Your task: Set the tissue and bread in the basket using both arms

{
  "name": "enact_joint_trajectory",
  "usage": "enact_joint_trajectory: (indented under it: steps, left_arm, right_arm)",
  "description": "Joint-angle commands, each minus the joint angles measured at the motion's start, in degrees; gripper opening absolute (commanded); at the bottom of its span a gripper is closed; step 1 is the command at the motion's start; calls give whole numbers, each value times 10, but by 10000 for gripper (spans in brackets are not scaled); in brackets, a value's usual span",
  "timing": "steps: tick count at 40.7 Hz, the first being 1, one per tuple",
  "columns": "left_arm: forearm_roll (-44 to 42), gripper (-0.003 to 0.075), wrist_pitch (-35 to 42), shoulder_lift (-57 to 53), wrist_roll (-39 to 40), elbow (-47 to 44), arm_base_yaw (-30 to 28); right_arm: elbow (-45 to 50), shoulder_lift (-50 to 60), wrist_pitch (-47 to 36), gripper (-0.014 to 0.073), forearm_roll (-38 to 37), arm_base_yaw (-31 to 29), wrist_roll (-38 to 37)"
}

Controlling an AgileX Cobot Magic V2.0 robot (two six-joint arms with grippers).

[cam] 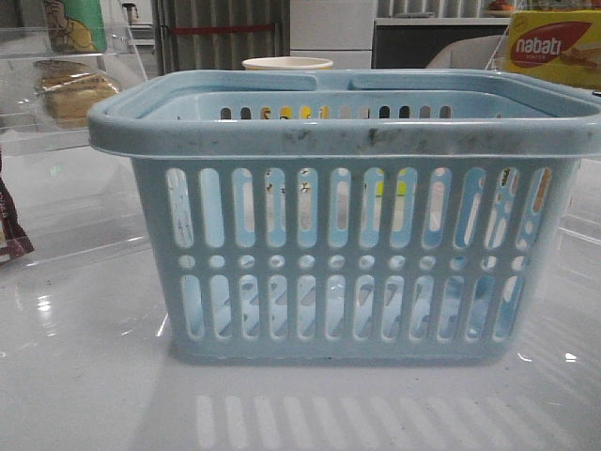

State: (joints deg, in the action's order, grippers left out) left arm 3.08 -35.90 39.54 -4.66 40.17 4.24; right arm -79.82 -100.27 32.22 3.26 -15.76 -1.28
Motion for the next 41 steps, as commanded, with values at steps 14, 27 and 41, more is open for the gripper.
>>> enact_joint_trajectory:
  steps: [14, 27, 41]
  left_arm:
    - [7, 487, 47, 1, 5, 17, 1]
    - [7, 487, 47, 1, 5, 17, 1]
    - [7, 487, 47, 1, 5, 17, 1]
  right_arm:
    - [-23, -5, -96, 624, 16, -3, 0]
    - [-23, -13, -94, 374, 16, -3, 0]
    - [-23, 28, -50, 265, 17, -2, 0]
